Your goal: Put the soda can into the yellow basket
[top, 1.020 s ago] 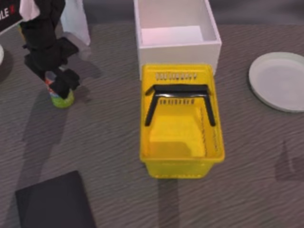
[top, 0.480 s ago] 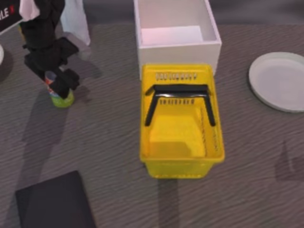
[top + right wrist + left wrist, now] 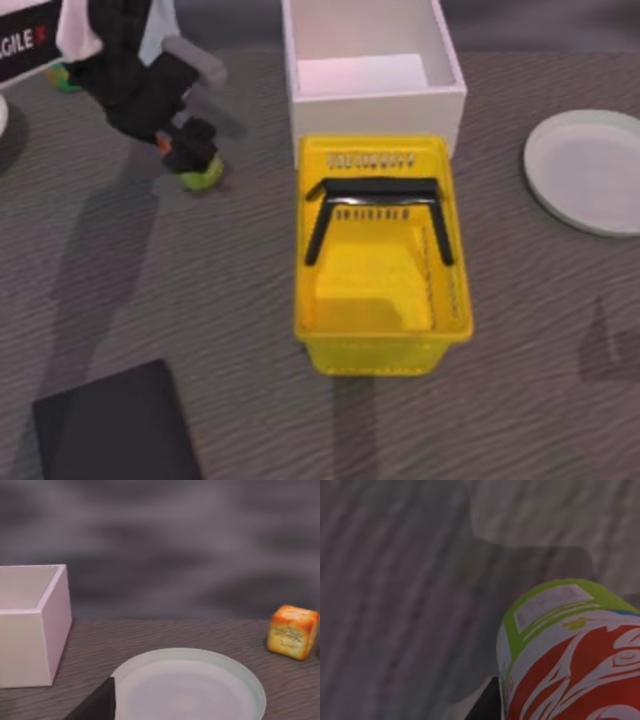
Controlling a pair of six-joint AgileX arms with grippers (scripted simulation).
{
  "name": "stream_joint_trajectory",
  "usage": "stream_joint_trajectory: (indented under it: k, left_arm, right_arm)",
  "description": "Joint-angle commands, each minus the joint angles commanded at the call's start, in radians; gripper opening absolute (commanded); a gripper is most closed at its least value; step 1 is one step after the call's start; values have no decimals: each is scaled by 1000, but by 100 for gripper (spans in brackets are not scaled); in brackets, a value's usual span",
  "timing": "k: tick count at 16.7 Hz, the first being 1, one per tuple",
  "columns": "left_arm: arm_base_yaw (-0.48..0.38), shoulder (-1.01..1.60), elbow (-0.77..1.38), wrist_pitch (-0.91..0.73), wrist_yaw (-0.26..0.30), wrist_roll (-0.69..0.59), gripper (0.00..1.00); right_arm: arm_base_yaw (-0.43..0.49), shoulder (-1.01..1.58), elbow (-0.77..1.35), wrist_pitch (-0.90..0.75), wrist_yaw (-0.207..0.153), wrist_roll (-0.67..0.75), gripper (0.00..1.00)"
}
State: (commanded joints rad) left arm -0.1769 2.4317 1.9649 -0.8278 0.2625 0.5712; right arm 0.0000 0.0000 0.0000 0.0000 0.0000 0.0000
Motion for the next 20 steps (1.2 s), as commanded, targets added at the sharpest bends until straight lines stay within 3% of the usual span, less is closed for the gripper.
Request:
stream_joint_trajectory:
  k: [13, 17, 20]
  left_arm:
    - [-110, -190, -458, 1281, 811, -422, 0]
    - [-130, -253, -554, 1504, 975, -505, 0]
    - [-136, -274, -581, 1560, 1020, -527, 0]
  right_arm:
    - [0, 0, 0, 0, 0, 0, 100]
    - [0, 0, 0, 0, 0, 0, 100]
    - [0, 0, 0, 0, 0, 0, 100]
